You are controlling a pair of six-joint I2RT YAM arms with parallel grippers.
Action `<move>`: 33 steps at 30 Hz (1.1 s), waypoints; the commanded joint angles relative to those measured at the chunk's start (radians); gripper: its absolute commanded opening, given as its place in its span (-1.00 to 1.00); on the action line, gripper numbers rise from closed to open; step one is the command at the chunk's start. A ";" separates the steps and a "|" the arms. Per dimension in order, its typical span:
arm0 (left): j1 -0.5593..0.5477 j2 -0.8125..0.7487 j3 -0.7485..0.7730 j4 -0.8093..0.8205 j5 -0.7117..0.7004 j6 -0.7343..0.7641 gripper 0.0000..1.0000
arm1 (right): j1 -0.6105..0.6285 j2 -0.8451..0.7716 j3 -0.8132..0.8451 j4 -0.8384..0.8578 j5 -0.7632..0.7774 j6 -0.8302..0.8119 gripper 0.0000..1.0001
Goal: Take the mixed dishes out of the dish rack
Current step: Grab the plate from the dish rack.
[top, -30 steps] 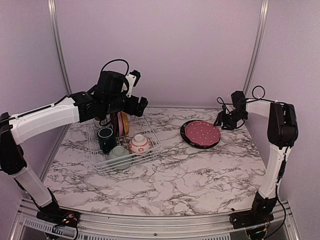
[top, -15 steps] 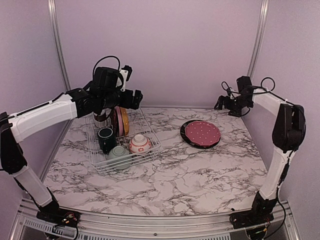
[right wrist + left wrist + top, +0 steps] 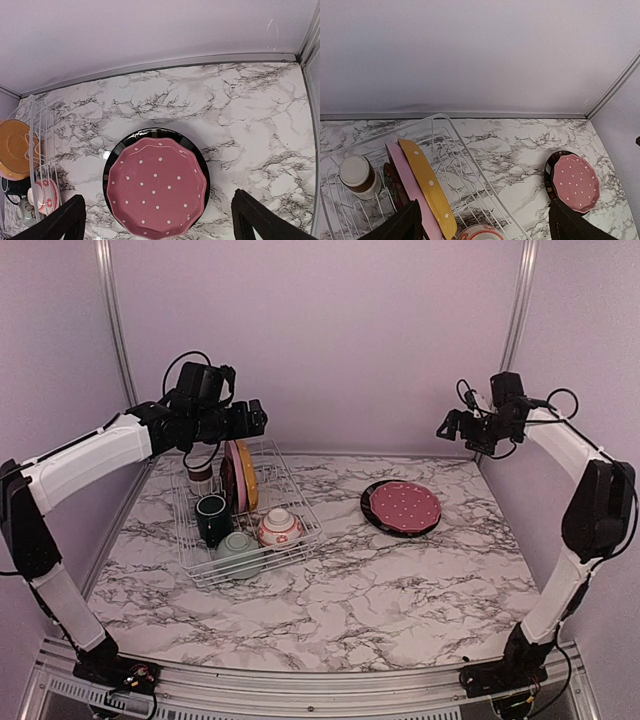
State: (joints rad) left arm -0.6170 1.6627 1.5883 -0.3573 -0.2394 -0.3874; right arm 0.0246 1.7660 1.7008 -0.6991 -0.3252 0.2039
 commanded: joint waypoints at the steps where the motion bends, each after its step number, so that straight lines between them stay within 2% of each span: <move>1: 0.005 0.019 -0.021 -0.076 0.043 -0.121 0.79 | 0.002 -0.041 -0.026 -0.020 -0.015 -0.011 0.97; 17: 0.015 0.101 -0.030 -0.114 0.099 -0.277 0.45 | 0.001 -0.045 -0.051 -0.027 -0.006 -0.011 0.97; 33: 0.034 0.155 -0.021 -0.175 0.069 -0.315 0.28 | 0.001 -0.055 -0.079 -0.020 0.000 -0.005 0.97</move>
State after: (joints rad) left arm -0.5896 1.7828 1.5620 -0.4877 -0.1577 -0.6933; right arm 0.0246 1.7294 1.6306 -0.7120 -0.3309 0.2047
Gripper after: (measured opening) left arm 0.647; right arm 0.984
